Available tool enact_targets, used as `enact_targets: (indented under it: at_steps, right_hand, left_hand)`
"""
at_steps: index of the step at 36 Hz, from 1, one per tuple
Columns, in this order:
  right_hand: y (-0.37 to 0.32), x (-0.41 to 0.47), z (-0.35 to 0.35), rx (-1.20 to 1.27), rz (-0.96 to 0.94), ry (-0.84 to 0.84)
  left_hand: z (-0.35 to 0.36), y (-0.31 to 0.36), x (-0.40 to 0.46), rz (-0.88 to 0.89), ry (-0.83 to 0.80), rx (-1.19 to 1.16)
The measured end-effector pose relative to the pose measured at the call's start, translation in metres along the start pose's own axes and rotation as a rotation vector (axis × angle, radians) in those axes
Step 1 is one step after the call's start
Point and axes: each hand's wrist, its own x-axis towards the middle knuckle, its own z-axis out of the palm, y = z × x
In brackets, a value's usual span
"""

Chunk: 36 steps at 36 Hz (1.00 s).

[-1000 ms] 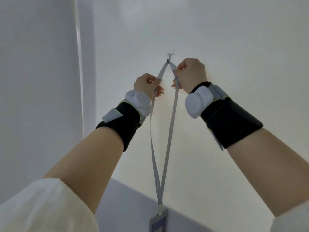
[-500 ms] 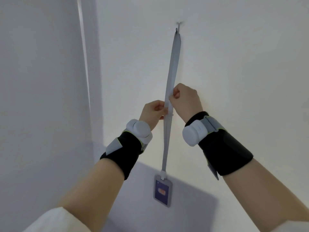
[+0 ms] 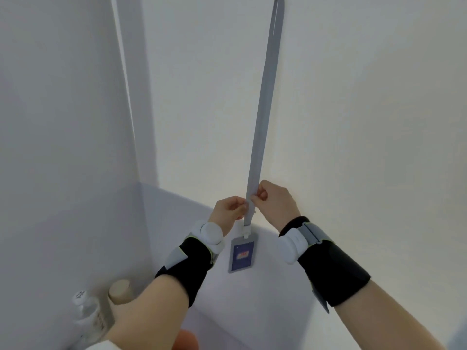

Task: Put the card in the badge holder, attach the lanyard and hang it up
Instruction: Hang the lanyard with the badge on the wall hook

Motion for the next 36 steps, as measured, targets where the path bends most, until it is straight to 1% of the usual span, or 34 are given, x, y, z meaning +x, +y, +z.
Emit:
enact_targets:
  at_steps: [6, 9, 13, 15, 21, 26, 31, 36]
  right_hand:
    - [0.029, -0.021, 0.025, 0.017, 0.081, -0.157]
    - [0.040, -0.030, 0.033, 0.042, 0.106, -0.207]
    - [0.052, -0.040, 0.039, -0.009, 0.109, -0.284]
    - [0.055, -0.043, 0.041, -0.020, 0.117, -0.269]
    - [0.059, -0.048, 0.041, 0.053, 0.142, -0.235]
    - [0.060, -0.049, 0.042, 0.092, 0.144, -0.216]
    - [0.058, -0.049, 0.042, 0.096, 0.160, -0.204]
    - [0.055, -0.049, 0.039, 0.021, 0.140, -0.186]
  left_hand:
    - [0.003, -0.029, -0.012, -0.083, -0.033, 0.006]
    - [0.002, -0.038, -0.016, -0.103, -0.027, 0.003]
    - [0.002, -0.044, -0.018, -0.113, -0.012, -0.019]
    - [0.003, -0.045, -0.020, -0.111, -0.011, -0.031]
    - [0.002, -0.057, -0.028, -0.121, -0.036, -0.023]
    - [-0.005, -0.070, -0.035, -0.137, -0.020, 0.001]
    - [-0.010, -0.066, -0.033, -0.147, -0.034, 0.102]
    - [-0.012, -0.063, -0.029, -0.158, -0.034, 0.206]
